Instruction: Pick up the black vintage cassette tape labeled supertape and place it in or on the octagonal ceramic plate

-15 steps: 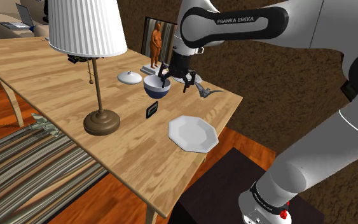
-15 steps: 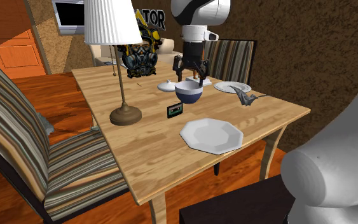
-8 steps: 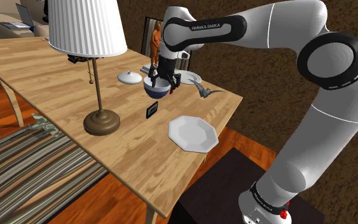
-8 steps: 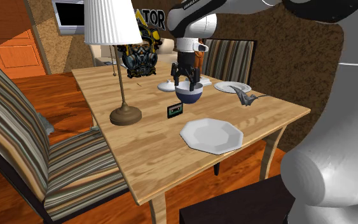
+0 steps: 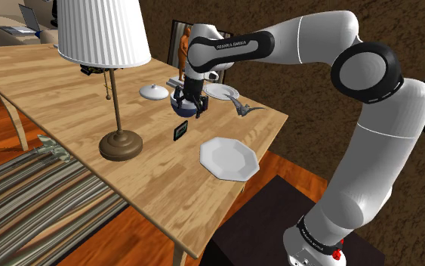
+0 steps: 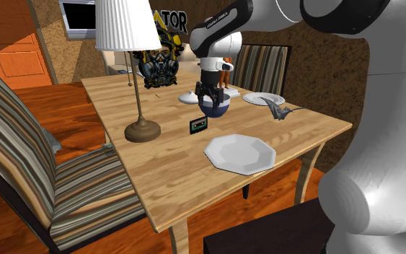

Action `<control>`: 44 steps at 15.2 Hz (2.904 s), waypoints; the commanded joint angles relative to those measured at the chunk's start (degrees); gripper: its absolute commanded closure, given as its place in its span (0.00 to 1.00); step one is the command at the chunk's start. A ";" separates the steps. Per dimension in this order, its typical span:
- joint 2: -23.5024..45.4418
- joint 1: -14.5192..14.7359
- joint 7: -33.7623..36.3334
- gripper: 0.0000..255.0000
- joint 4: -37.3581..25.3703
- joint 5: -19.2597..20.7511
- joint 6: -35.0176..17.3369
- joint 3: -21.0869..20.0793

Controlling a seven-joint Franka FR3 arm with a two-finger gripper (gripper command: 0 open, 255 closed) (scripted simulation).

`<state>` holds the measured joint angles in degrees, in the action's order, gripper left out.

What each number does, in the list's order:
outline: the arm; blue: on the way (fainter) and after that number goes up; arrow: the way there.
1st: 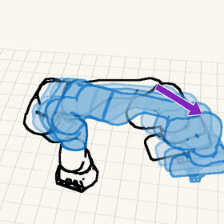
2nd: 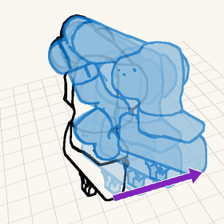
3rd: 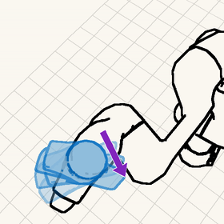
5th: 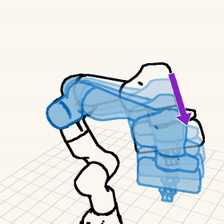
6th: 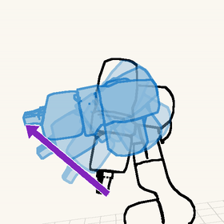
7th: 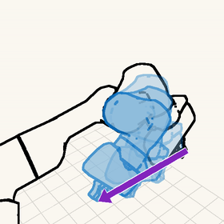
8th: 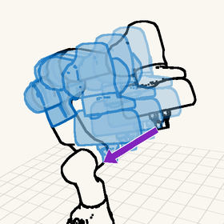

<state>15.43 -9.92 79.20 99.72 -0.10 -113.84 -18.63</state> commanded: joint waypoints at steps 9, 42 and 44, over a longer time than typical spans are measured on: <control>0.76 0.14 0.18 0.00 1.15 0.24 -1.90 0.05; 16.49 37.82 55.82 0.00 -0.38 68.09 26.88 7.50; 16.49 37.85 55.81 0.00 -0.38 68.08 26.87 7.54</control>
<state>29.18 28.15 134.94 98.32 68.07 -86.75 -11.35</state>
